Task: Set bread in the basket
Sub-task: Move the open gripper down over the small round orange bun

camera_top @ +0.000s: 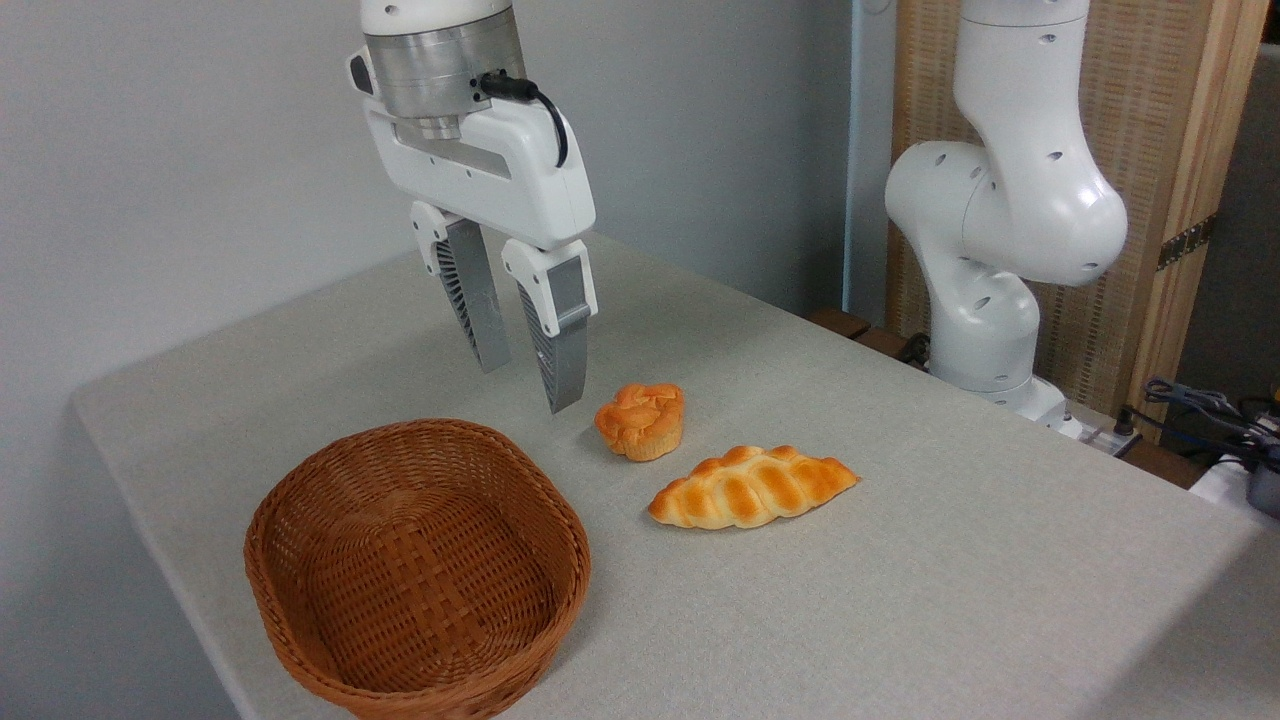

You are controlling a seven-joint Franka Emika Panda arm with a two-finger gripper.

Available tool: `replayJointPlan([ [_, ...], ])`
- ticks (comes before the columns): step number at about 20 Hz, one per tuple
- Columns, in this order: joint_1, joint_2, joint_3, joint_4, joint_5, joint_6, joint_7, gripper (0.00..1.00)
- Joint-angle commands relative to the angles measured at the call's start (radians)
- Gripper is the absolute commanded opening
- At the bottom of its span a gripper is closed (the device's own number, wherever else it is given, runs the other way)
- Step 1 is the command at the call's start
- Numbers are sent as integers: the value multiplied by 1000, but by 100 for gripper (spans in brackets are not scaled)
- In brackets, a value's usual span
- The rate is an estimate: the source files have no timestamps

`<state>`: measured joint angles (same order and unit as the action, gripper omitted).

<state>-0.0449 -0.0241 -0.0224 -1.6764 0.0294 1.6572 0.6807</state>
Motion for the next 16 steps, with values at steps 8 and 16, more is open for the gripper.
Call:
replayJointPlan([
  [8,11,-13,-7,1,-9,-40,14,100],
  [16,2,-115,-8,-150,-9,-36,14,100],
])
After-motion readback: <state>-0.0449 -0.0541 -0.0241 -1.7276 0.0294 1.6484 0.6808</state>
